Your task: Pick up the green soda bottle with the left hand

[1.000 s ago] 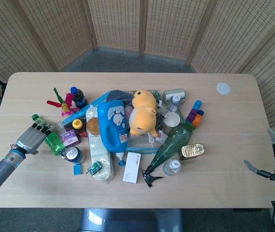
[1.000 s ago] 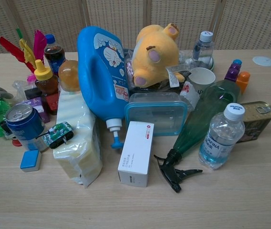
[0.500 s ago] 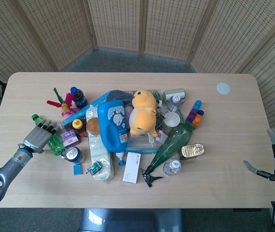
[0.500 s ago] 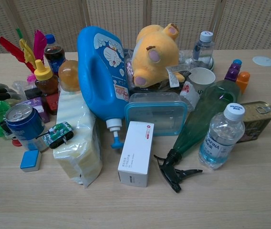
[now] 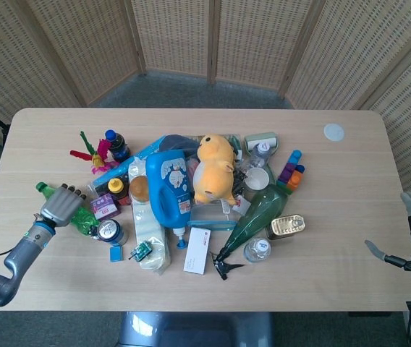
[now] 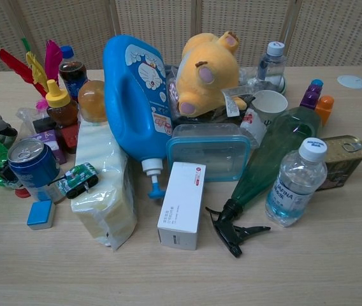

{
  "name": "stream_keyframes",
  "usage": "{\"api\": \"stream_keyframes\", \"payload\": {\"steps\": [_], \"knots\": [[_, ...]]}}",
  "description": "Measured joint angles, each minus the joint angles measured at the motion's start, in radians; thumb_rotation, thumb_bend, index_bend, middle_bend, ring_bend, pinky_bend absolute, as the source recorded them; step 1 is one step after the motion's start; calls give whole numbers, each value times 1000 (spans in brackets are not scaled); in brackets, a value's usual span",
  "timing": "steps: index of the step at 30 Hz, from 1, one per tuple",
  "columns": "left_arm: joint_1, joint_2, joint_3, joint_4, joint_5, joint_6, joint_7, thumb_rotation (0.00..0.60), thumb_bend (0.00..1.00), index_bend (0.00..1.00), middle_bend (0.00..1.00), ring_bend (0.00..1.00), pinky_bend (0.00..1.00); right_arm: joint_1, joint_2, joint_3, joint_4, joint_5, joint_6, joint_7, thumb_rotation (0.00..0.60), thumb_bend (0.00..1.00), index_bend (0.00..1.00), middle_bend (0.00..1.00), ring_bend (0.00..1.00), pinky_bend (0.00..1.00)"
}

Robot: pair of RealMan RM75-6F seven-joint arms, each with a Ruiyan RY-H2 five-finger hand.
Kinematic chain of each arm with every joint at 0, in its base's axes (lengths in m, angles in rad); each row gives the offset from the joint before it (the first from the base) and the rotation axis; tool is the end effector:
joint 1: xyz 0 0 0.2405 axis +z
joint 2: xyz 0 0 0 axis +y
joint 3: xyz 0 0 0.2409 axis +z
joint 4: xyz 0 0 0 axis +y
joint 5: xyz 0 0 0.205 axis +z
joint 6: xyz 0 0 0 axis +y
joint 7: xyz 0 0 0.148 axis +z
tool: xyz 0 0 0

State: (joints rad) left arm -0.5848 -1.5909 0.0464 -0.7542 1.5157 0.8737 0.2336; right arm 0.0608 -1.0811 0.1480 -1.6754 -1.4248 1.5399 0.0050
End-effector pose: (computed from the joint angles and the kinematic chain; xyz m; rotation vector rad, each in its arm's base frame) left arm -0.3259 0.3403 0.0253 -2.0107 -0.4068 -0.2562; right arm -0.2888 -0.1937 0.1887 1.2174 -0.8575 0.9773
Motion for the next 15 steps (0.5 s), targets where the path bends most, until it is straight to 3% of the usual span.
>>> {"api": "stream_keyframes", "payload": {"steps": [8,15], "knots": [[7,23,-2,-13,13,59,-48,600,25,692,555,432,614,1,0,-2,-1,-2,-2,-1,332,0,0,0,0,0],[9,126,-25,-140,21,143,-65,600,27,691,556,432,615,-2,4,-2,-7,-3,2,1,334,0,0,0,0,0]]}}
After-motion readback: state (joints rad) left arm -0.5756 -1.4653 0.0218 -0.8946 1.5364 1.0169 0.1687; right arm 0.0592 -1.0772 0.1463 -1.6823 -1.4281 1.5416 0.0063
